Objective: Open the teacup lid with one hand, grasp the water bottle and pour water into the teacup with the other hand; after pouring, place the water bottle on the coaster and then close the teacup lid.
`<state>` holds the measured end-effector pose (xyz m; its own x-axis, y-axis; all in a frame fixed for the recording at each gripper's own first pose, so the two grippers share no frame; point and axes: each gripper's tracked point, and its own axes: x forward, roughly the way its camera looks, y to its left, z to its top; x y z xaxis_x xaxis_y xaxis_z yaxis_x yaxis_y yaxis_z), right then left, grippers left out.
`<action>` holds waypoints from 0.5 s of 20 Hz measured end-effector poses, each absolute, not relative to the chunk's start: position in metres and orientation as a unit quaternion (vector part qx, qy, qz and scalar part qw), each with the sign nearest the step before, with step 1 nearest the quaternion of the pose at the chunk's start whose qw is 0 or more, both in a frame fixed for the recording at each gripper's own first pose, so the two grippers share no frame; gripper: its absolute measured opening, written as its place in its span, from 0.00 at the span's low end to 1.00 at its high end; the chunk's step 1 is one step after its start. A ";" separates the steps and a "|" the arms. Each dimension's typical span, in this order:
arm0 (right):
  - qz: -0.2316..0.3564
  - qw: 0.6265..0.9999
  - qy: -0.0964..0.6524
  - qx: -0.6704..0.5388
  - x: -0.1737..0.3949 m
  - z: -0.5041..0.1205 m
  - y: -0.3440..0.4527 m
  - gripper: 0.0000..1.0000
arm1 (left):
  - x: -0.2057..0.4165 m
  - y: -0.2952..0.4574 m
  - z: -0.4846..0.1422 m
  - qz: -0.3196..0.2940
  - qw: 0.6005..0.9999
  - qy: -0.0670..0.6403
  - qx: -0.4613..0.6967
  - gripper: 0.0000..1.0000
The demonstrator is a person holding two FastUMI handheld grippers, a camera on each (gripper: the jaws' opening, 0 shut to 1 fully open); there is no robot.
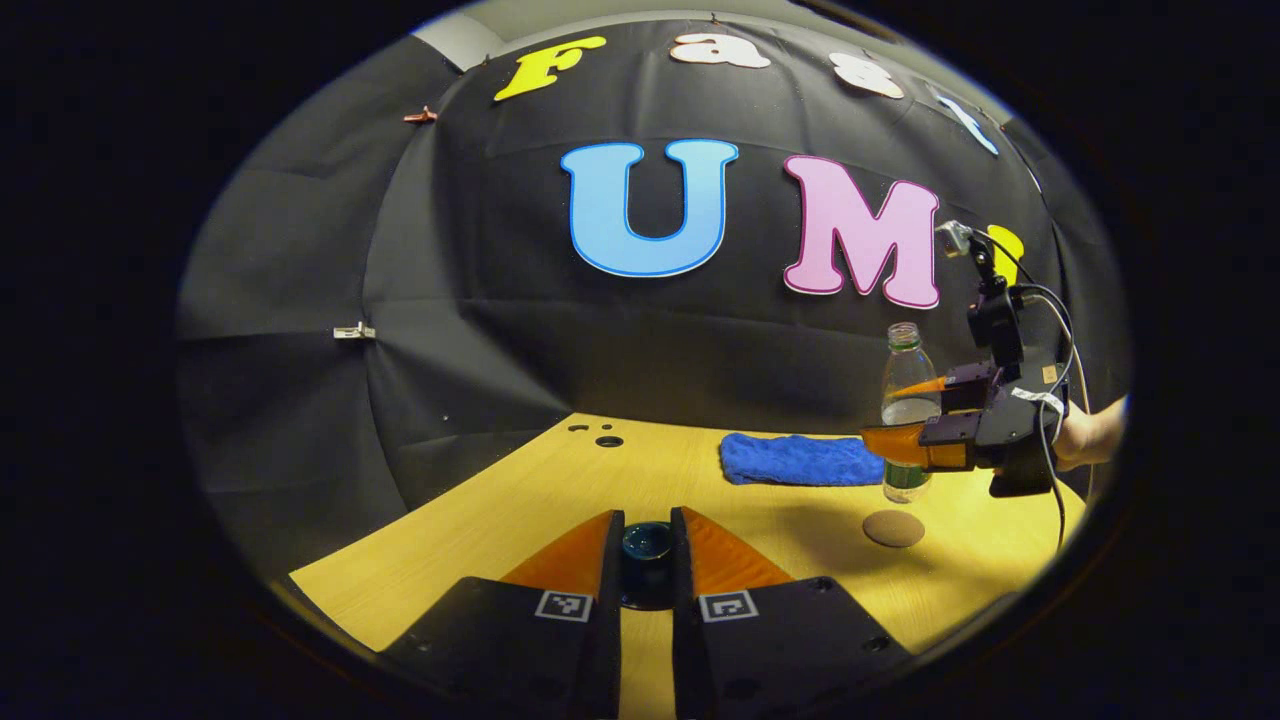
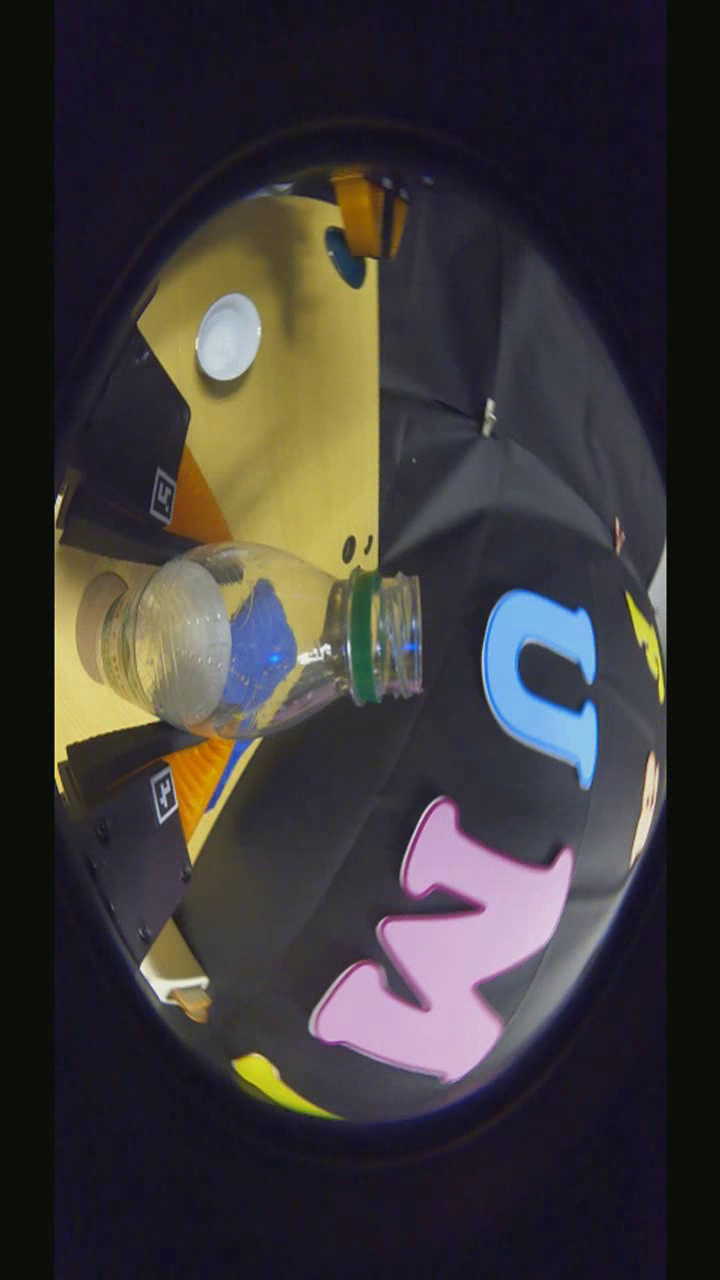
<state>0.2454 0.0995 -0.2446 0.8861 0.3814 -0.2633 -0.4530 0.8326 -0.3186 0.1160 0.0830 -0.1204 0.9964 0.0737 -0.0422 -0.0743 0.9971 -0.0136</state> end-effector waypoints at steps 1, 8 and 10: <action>0.210 0.958 0.096 -0.168 0.248 -0.244 0.093 0.72 | 0.117 0.081 -0.120 0.037 0.999 0.021 -0.011 0.24; 0.179 0.977 0.092 -0.063 0.256 -0.249 0.058 0.72 | 0.126 0.070 -0.121 0.036 0.999 0.018 -0.026 0.24; 0.177 0.980 0.093 -0.019 0.258 -0.254 0.052 0.72 | 0.127 0.070 -0.123 0.043 0.998 0.018 -0.036 0.25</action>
<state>0.2583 0.0521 -0.2539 0.9203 0.3429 -0.1885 -0.3500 0.9367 -0.0048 0.1271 0.0703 -0.1234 0.9957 0.0845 -0.0391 -0.0871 0.9937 -0.0705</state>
